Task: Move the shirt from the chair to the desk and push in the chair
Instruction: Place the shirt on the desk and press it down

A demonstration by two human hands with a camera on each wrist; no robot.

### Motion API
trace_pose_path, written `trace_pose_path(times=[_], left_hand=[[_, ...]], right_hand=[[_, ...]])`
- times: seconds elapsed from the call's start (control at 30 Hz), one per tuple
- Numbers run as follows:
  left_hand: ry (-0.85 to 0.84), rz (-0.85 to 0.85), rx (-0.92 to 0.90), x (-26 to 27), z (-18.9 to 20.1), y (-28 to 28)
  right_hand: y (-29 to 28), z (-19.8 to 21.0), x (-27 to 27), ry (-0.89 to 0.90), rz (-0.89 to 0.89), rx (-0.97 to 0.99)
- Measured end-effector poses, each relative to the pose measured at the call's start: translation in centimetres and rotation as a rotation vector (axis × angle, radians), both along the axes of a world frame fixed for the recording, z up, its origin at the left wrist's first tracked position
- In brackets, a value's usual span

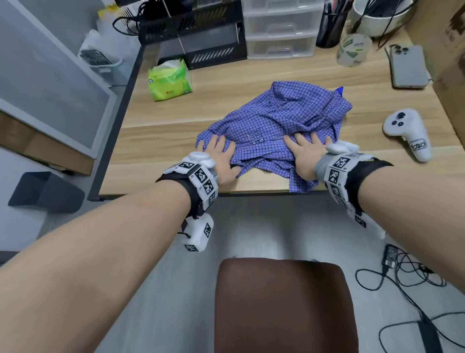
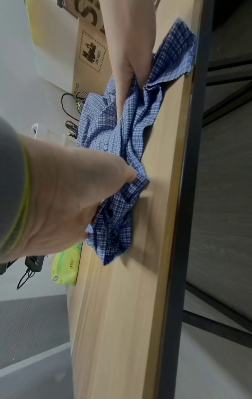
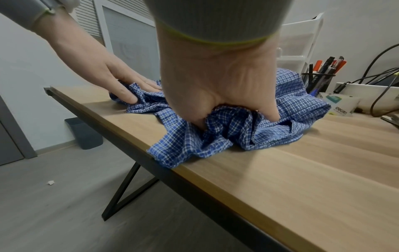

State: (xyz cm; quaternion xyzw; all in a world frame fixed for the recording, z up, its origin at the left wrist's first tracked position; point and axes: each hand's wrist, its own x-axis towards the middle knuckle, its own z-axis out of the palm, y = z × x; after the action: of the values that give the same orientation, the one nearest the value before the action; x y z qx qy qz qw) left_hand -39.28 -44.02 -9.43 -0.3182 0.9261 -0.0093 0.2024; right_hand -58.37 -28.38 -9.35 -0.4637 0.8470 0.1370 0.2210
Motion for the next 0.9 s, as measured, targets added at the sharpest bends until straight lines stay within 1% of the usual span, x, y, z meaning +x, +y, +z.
trace_pose_path(times=[0.1, 0.23, 0.33, 0.47, 0.53, 0.67, 0.8, 0.9], left_hand=[[0.042, 0.021, 0.008, 0.5, 0.8, 1.0], [0.117, 0.017, -0.006, 2.0, 2.7, 2.5], [0.151, 0.002, 0.02, 3.2, 4.1, 3.5], [0.215, -0.02, 0.006, 5.1, 6.8, 5.8], [0.22, -0.015, 0.021, 6.1, 8.2, 7.3], [0.183, -0.013, 0.058, 8.6, 11.0, 10.3], [0.195, -0.001, 0.08, 11.9, 12.4, 13.7], [0.119, 0.003, 0.098, 16.9, 12.9, 18.1]], right_hand=[[0.5, 0.8, 0.0, 0.001, 0.017, -0.033], [2.3, 2.2, 1.0, 0.026, 0.025, -0.145], [4.0, 3.5, 1.5, 0.037, 0.058, -0.219], [6.9, 5.8, 2.5, 0.034, 0.02, -0.294], [8.6, 7.0, 3.5, 0.035, 0.005, -0.316], [12.1, 9.4, 6.7, 0.043, -0.024, -0.298], [16.4, 10.7, 10.7, 0.0, -0.065, -0.236], [20.9, 11.1, 16.0, -0.037, -0.068, -0.186]])
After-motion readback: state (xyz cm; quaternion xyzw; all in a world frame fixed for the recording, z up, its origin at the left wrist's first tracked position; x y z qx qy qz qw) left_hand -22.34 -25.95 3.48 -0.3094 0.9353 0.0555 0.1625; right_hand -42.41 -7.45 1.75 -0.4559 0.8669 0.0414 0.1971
